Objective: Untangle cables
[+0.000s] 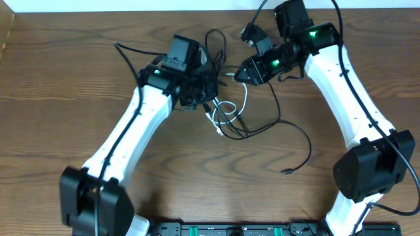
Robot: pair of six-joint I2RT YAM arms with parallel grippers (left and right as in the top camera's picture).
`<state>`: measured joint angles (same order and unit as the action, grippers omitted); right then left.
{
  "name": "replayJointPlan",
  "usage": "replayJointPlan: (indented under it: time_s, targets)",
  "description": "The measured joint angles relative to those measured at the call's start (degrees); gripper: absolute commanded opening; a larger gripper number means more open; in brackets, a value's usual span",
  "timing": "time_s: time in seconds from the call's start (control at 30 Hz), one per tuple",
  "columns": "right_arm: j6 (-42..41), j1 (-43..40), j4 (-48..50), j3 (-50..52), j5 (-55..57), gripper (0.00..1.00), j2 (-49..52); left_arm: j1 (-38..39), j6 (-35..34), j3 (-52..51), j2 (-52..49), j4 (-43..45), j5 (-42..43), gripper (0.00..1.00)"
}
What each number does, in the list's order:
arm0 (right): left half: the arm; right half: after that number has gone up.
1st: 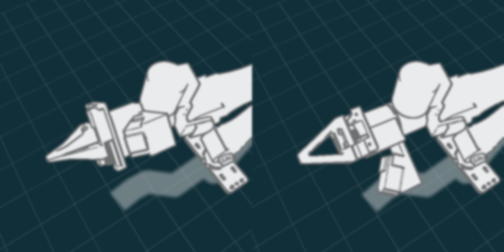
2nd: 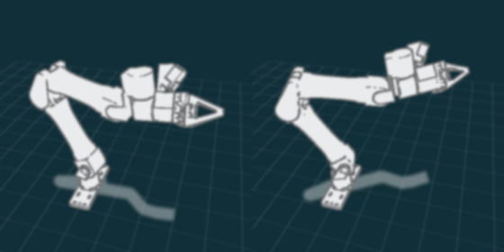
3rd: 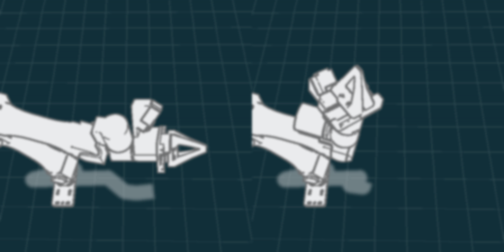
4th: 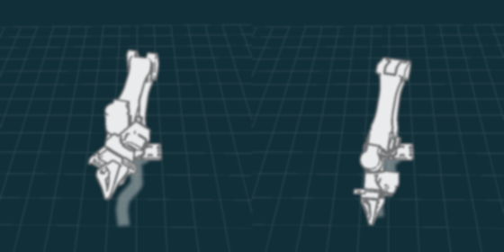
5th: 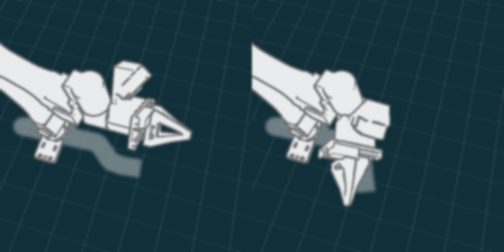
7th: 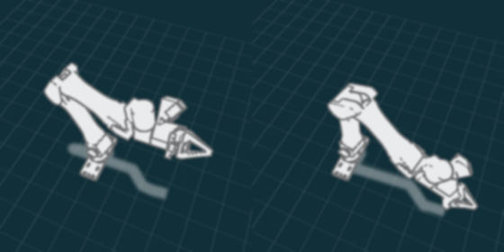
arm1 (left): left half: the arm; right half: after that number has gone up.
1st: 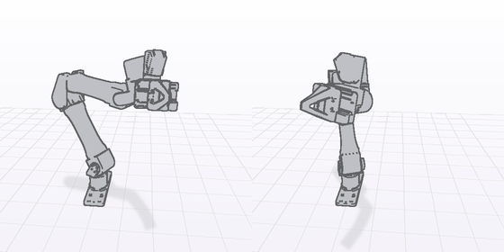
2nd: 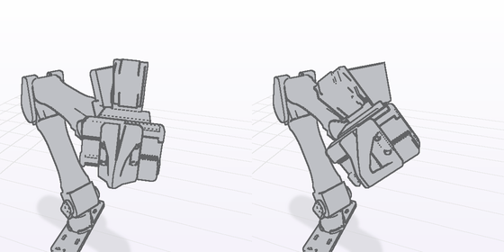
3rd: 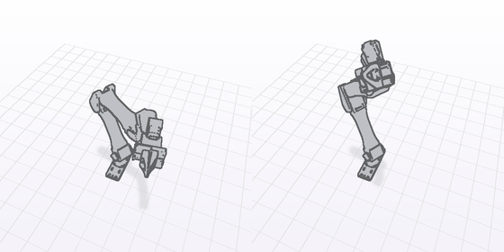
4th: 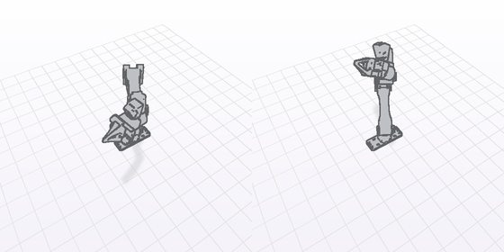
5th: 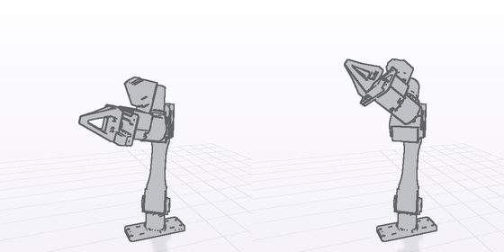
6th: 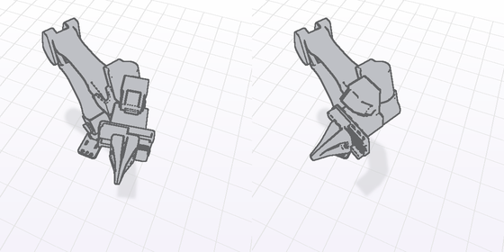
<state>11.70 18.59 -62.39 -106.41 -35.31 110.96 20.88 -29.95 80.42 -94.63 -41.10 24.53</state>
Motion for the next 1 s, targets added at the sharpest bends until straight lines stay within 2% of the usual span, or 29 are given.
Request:
replayJointPlan:
  time_s: [0.4, 0.6, 0.7, 0.77, 0.8, 0.83, 1.0]
  targets:
    - [2.54, 2.8, 1.88, 0.0, -3.78, 0.45, 0.22, -0.07, 0.22, -0.02, 2.05, 0.46, 2.67, 0.08]
    - [6.6, 3.08, 1.95, 0.02, -4.57, 0.43, 3.13, -1.81, 0.22, -0.02, 2.05, 0.87, 7.87, 0.07]
    - [8.55, 3.08, 3.17, 0.17, -4.72, 0.34, 4.24, -3.23, 0.22, 0.0, 2.05, 0.92, 11.26, 0.07]
    - [9.42, 3.17, 4.72, 0.2, -4.81, 0.22, 4.52, -3.74, 0.22, 0.0, 2.05, 1.03, 13.05, 0.08]
    - [9.84, 3.23, 5.57, 0.2, -4.79, 0.1, 4.68, -3.87, 0.22, -0.02, 2.05, 1.07, 14.21, 0.08]
    - [10.08, 3.32, 6.21, 0.2, -4.7, 0.03, 4.83, -3.91, 0.22, -0.02, 2.05, 1.07, 15.13, 0.08]
    - [9.29, 3.43, 9.25, 0.28, -3.5, 0.01, 5.73, -3.91, 0.44, -0.02, 2.05, 0.92, 19.12, 0.08]
